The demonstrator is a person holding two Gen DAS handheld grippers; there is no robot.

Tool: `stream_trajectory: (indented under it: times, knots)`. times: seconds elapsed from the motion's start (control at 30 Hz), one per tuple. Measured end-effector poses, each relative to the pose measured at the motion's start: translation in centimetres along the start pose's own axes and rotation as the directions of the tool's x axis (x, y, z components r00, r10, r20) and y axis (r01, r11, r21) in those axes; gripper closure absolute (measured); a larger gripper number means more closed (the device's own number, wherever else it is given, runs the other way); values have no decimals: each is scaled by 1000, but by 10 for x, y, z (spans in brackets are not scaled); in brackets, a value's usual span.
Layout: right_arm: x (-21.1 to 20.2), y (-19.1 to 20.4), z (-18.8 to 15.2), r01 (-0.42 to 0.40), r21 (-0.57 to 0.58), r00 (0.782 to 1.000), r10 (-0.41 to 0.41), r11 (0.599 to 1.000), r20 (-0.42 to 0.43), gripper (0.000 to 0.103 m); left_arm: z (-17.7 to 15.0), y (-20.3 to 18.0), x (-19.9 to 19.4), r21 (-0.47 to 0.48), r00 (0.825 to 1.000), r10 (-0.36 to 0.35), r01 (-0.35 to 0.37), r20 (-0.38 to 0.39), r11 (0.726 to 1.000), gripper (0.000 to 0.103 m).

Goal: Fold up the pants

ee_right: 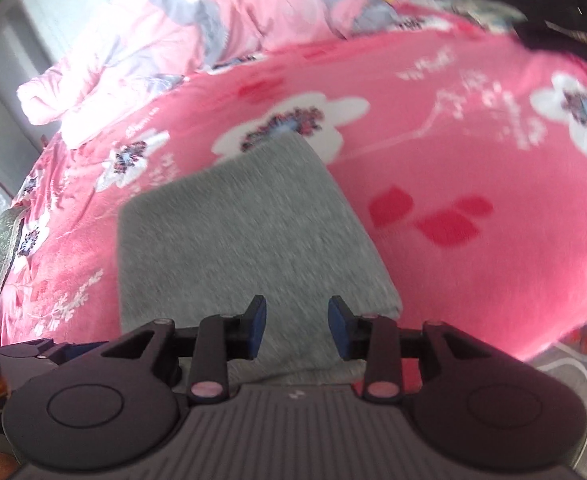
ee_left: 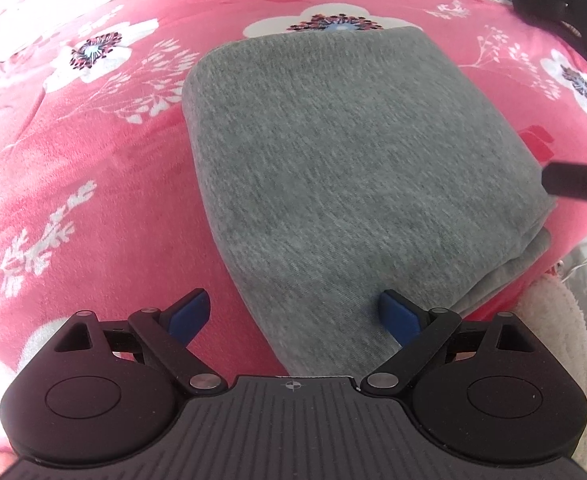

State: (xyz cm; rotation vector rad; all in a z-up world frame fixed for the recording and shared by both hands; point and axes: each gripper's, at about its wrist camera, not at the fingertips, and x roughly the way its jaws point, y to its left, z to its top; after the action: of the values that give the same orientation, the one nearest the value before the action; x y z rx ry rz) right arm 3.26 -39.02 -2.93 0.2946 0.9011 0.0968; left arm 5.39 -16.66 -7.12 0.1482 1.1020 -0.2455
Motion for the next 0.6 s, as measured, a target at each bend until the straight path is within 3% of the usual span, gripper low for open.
stream_trajectory:
  times: [0.17,0.27,0.6]
  knots:
    - [31,5,2,-3,-16,999,2,1000,-49,0,0,-1,-1,3,1000,9,-9,1,1000,0]
    - [59,0,-8,51,-26,993,-53,998,-105,0,0,-3,0,8,1000,3,-3,-1,1000,0]
    - [56,1,-10,52,-51,993,-57,997,-107,0,0,-4,0,9,1000,17,-17,7,1000,0]
